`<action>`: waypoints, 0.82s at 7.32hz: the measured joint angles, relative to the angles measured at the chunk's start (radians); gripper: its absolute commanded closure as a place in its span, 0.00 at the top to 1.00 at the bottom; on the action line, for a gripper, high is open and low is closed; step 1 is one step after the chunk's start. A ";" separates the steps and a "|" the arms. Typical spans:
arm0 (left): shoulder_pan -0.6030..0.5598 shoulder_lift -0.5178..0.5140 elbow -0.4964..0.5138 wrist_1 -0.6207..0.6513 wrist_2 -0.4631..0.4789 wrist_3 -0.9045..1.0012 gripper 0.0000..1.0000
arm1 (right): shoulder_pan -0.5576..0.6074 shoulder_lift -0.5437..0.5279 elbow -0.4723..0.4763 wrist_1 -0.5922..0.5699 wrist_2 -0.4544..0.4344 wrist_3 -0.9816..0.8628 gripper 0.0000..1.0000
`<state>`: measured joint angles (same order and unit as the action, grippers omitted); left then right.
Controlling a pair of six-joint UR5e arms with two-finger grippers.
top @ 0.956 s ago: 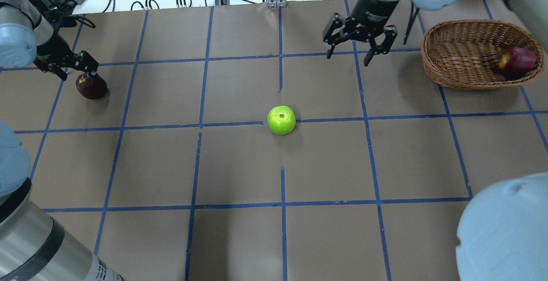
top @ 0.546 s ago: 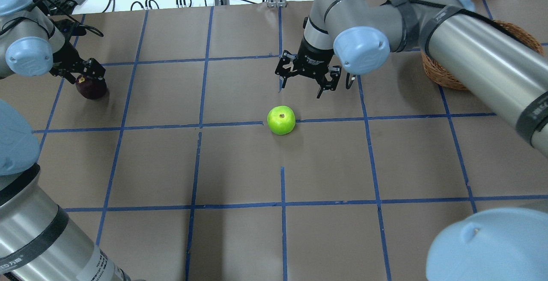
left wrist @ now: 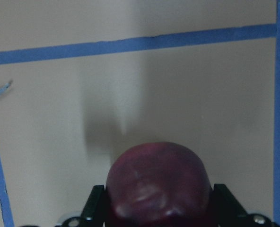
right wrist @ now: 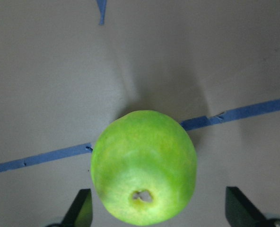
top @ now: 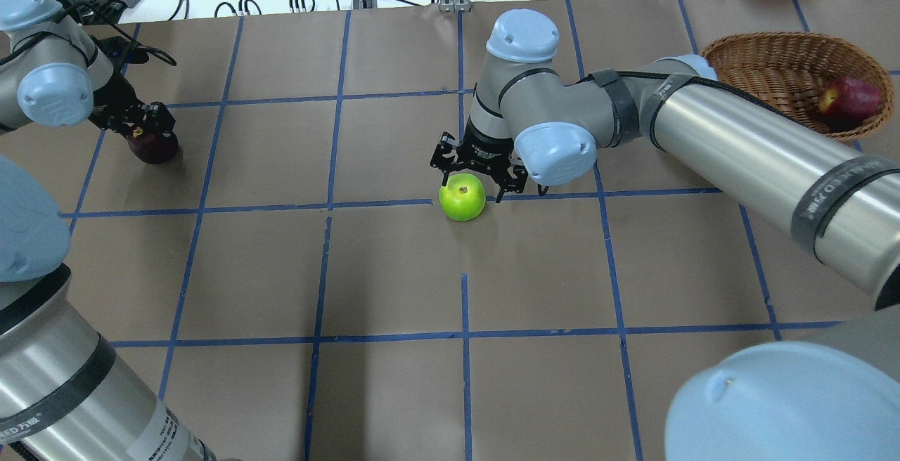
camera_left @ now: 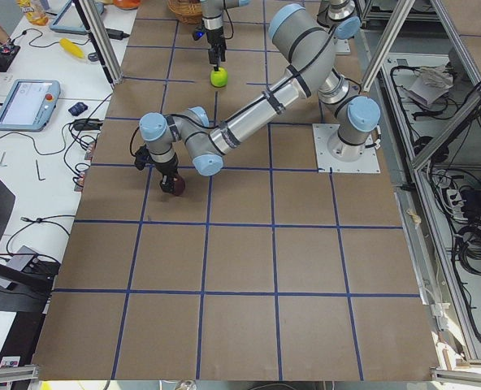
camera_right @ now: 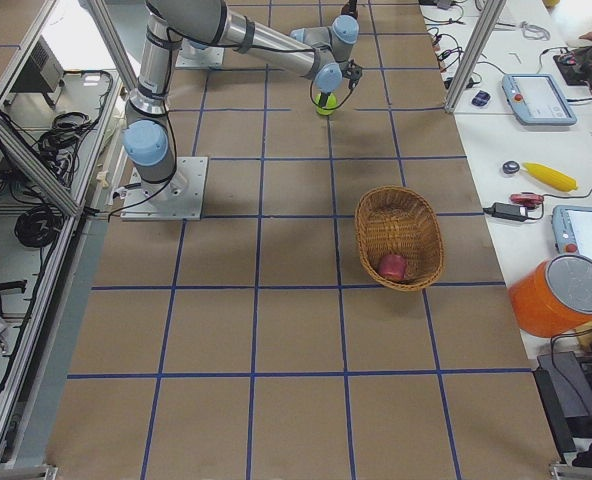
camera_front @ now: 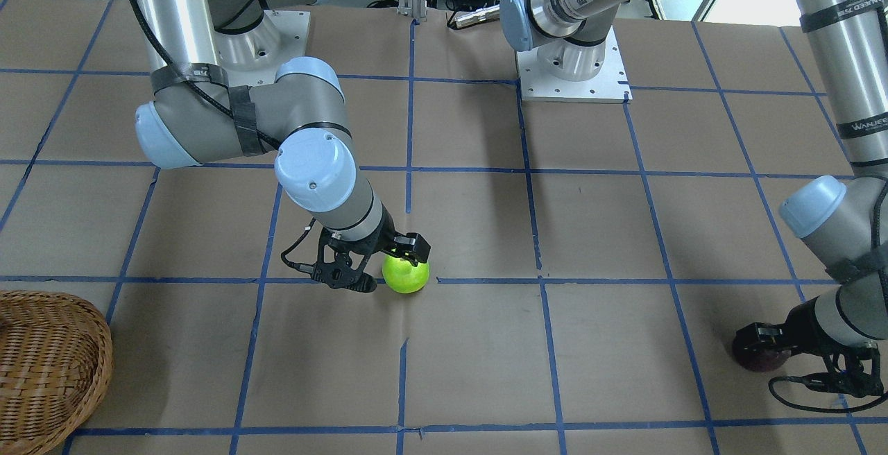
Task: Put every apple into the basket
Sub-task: 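Grasp the dark purple apple with left gripper while right grasps green apple, then carry green apple to basket with right gripper while left sets dark apple down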
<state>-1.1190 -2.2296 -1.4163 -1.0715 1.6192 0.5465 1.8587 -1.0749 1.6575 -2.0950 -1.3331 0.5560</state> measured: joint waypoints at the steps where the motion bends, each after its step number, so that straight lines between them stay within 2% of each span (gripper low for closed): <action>1: -0.008 0.017 -0.004 -0.036 -0.001 -0.006 0.33 | 0.014 0.025 0.001 -0.033 0.000 0.002 1.00; 2: -0.025 0.048 -0.014 -0.095 -0.004 -0.024 0.29 | 0.021 0.043 0.002 -0.053 0.000 0.003 0.94; 3: -0.065 0.097 -0.045 -0.154 -0.008 -0.059 0.27 | 0.024 0.052 0.003 -0.064 -0.006 0.001 0.02; 5: -0.183 0.211 -0.168 -0.204 -0.031 -0.210 0.26 | 0.023 0.055 -0.004 -0.098 -0.067 -0.009 0.00; 6: -0.240 0.255 -0.230 -0.205 -0.084 -0.327 0.26 | 0.016 0.048 -0.013 -0.104 -0.084 -0.014 0.00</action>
<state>-1.3589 -1.9750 -1.6458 -1.2769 1.5350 0.2191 1.8747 -1.0271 1.6444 -2.1994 -1.4176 0.5417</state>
